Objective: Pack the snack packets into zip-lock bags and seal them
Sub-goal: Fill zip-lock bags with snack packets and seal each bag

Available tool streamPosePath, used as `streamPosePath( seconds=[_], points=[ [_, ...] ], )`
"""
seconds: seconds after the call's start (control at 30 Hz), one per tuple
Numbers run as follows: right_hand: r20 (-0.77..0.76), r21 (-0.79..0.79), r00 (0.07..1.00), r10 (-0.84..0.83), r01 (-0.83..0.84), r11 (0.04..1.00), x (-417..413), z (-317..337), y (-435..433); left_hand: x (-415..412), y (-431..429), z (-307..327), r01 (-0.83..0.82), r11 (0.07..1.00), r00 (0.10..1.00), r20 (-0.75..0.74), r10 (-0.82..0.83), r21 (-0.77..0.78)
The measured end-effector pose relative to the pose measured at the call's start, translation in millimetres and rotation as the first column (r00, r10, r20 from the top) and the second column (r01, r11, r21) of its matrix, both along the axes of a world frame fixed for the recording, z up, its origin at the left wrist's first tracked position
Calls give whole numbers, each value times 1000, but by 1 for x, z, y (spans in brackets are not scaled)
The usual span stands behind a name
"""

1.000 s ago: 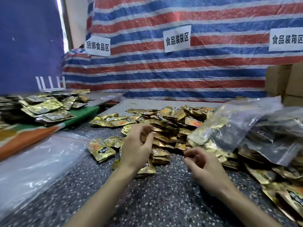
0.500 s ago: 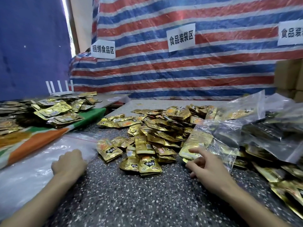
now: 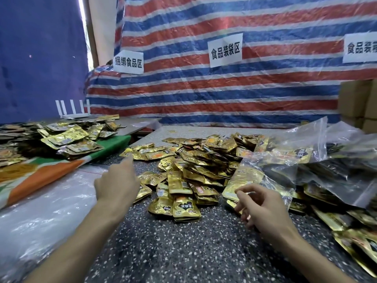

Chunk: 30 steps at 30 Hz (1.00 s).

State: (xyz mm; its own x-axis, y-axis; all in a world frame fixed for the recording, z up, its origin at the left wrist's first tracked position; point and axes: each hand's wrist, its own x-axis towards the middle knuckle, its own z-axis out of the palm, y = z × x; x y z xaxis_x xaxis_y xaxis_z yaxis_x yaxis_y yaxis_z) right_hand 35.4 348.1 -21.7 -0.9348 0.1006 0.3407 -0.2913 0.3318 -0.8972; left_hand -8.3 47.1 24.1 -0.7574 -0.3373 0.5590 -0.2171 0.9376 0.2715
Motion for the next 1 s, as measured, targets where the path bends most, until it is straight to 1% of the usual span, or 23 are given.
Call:
streamPosePath(
  seconds=[0.03, 0.07, 0.1, 0.13, 0.17, 0.2, 0.23, 0.3, 0.33, 0.37, 0.4, 0.5, 0.57, 0.67, 0.7, 0.73, 0.77, 0.8, 0.83, 0.87, 0.9, 0.97, 1.0],
  points=[
    [5, -34, 1000, 12, -12, 999, 1, 2, 0, 5, 14, 3, 107, 994, 988, -113, -105, 5],
    [15, -73, 999, 29, -28, 997, 1, 3, 0, 12, 29, 7, 228, 974, 951, -218, -221, 9],
    [25, -124, 999, 48, -45, 991, 2, 6, 1, 17, 46, 10, 365, 931, 889, -298, -348, -1],
    [39, -185, 997, 73, -65, 981, 2, 8, 1, 22, 61, 11, 502, 865, 804, -358, -474, -18],
    [55, -251, 993, 101, -84, 964, 2, 11, 2, 25, 77, 10, 623, 780, 701, -400, -591, -60],
    [70, -309, 990, 126, -99, 946, 2, 13, 4, 27, 92, 6, 705, 696, 595, -422, -684, -135],
    [81, -355, 986, 146, -108, 928, 2, 16, 6, 27, 106, -1, 754, 618, 499, -416, -760, -224],
    [94, -397, 982, 166, -116, 911, 2, 21, 12, 25, 131, -22, 815, 466, 357, -334, -872, -345],
    [102, -393, 980, 172, -119, 912, 2, 23, 16, 23, 140, -32, 842, 396, 298, -294, -908, -367],
    [118, -375, 977, 177, -121, 919, 2, 26, 19, 21, 148, -39, 859, 347, 253, -276, -927, -377],
    [140, -349, 974, 177, -119, 929, 2, 27, 22, 19, 152, -46, 866, 318, 223, -272, -936, -386],
    [214, -288, 961, 173, -107, 952, 2, 28, 26, 13, 152, -55, 880, 286, 187, -276, -943, -380],
    [249, -289, 950, 189, -113, 951, 2, 28, 25, 12, 147, -59, 895, 286, 196, -273, -942, -342],
    [264, -295, 940, 215, -133, 946, 2, 29, 26, 17, 141, -62, 938, 282, 227, -259, -939, -203],
    [255, -296, 943, 214, -134, 946, 3, 29, 26, 20, 141, -61, 962, 257, 225, -259, -939, -97],
    [244, -295, 947, 209, -133, 946, 4, 30, 26, 23, 141, -59, 977, 205, 214, -278, -936, 64],
    [231, -291, 951, 205, -134, 947, 4, 30, 26, 26, 141, -57, 959, 120, 203, -325, -924, 258],
    [221, -285, 954, 202, -135, 949, 5, 30, 26, 29, 142, -54, 898, 8, 199, -389, -899, 441],
    [210, -276, 955, 207, -146, 950, 5, 31, 26, 29, 143, -53, 821, -94, 209, -450, -868, 563],
    [202, -260, 954, 223, -167, 951, 5, 31, 26, 28, 142, -53, 750, -157, 236, -481, -844, 643],
    [193, -241, 948, 252, -203, 949, 6, 30, 25, 27, 142, -50, 686, -194, 266, -490, -830, 701],
    [186, -198, 929, 321, -285, 938, 8, 29, 22, 25, 140, -47, 595, -233, 302, -483, -822, 769],
    [187, -178, 918, 351, -320, 931, 9, 28, 21, 24, 140, -47, 575, -241, 305, -478, -824, 782]
  ],
)
